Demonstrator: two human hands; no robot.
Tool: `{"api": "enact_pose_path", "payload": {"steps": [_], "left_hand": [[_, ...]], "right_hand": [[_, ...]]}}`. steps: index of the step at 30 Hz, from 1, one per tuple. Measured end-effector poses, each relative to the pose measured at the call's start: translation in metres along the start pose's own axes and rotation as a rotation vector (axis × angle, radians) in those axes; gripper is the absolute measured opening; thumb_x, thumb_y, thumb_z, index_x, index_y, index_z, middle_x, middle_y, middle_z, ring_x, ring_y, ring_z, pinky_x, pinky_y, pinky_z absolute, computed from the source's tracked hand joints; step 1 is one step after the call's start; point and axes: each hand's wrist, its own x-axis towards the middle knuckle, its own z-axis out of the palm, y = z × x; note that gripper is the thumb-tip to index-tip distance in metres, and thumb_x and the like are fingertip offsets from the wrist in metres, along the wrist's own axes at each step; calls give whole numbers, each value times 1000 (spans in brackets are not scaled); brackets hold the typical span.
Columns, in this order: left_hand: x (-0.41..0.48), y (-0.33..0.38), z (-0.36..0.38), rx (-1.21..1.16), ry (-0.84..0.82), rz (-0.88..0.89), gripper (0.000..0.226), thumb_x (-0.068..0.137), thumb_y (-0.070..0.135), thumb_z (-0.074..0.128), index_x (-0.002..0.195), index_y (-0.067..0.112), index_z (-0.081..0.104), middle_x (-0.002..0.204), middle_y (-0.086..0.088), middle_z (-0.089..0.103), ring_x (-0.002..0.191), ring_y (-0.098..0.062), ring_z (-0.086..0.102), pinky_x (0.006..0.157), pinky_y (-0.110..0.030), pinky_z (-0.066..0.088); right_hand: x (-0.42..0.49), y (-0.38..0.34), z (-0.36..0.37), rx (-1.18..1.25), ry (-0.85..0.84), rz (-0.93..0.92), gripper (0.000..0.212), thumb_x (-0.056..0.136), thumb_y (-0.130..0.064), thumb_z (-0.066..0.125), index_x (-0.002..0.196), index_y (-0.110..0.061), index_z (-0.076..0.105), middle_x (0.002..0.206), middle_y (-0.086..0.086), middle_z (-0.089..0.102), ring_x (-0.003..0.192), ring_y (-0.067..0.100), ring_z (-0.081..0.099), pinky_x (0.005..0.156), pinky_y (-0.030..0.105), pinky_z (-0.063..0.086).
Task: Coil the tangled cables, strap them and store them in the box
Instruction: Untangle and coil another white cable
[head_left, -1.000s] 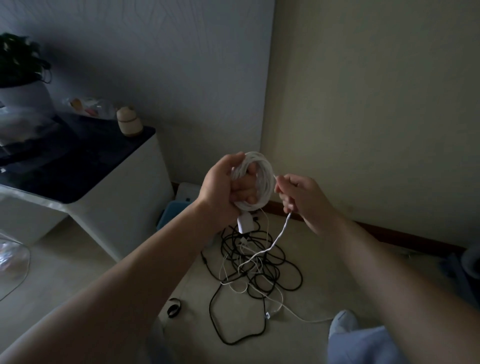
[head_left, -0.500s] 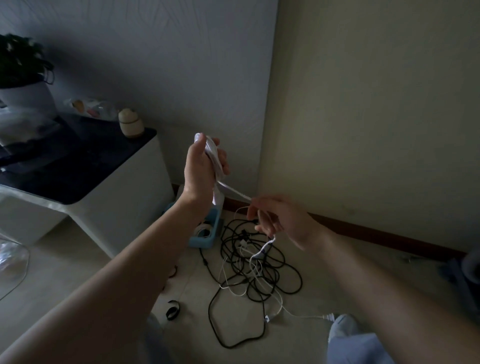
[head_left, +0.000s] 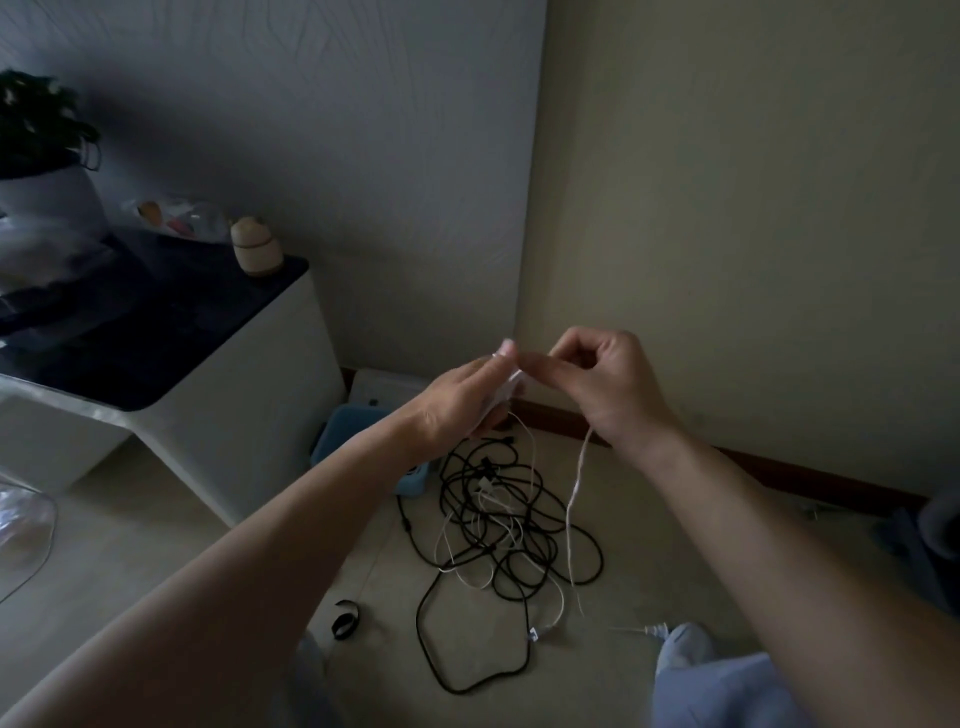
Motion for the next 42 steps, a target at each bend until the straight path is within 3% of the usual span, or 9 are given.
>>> {"api": "enact_pose_path", "payload": {"steps": [4, 10, 16, 21, 24, 28, 34, 39, 42], "left_hand": [[-4, 7, 0, -55, -82, 63, 76, 92, 69, 42, 95, -4, 62, 64, -7, 47, 51, -13, 41, 48, -22, 36], [-4, 13, -4, -167, -102, 35, 45, 104, 35, 48, 77, 2, 62, 47, -1, 38, 36, -11, 34, 39, -17, 33], [-2, 14, -11, -587, -25, -5, 46, 104, 44, 41, 75, 11, 55, 45, 5, 29, 35, -9, 25, 41, -21, 33], [2, 16, -24, -1064, 65, 16, 50, 101, 55, 35, 78, 14, 53, 43, 10, 30, 35, -4, 24, 51, -20, 20], [4, 15, -33, -1188, 166, 55, 54, 103, 56, 34, 82, 13, 58, 50, 10, 35, 42, -4, 31, 56, -17, 34], [5, 14, -36, -1152, 215, 125, 58, 99, 62, 33, 89, 10, 56, 70, 1, 48, 64, -13, 48, 72, -27, 41], [12, 13, -24, -786, 398, 157, 63, 85, 63, 40, 104, 3, 48, 73, -4, 49, 65, -16, 46, 63, -30, 39], [9, 8, -1, -391, 294, 171, 76, 75, 75, 45, 113, 9, 48, 79, 1, 50, 69, -11, 48, 65, -26, 44], [4, 9, 0, -219, 302, 217, 93, 72, 89, 40, 109, 4, 47, 87, -4, 46, 80, -18, 44, 77, -39, 45]], "right_hand": [[7, 8, -12, -74, 144, 43, 42, 61, -47, 88, 56, -21, 55, 48, -16, 47, 47, 1, 38, 47, 15, 36], [6, 17, -15, -23, 96, 108, 32, 74, -51, 77, 70, -21, 67, 54, -15, 51, 50, 2, 43, 48, 16, 38], [2, 30, -7, 26, -126, 309, 38, 104, -36, 51, 75, -13, 57, 55, -5, 44, 45, 10, 34, 44, 25, 29], [-4, 36, 0, -88, -278, 486, 40, 107, -30, 39, 72, -14, 51, 51, -7, 43, 43, 10, 37, 50, 27, 35], [-8, 34, 4, -87, -358, 544, 40, 107, -30, 39, 72, -14, 50, 52, -7, 43, 43, 11, 38, 52, 27, 38], [-14, 25, 7, -142, -509, 514, 34, 105, -30, 43, 83, -14, 61, 55, -6, 46, 45, 9, 39, 51, 27, 36], [-12, 5, 13, 112, -543, 365, 34, 85, -50, 64, 104, -25, 78, 62, 9, 61, 47, 19, 46, 47, 25, 38], [-8, 5, 12, 140, -458, 269, 27, 87, -32, 59, 75, -15, 77, 58, 9, 60, 45, 14, 49, 47, 22, 39], [-6, 11, 9, 219, -382, 245, 30, 85, -26, 60, 68, -3, 66, 62, 22, 53, 48, 16, 54, 54, 24, 45]]}}
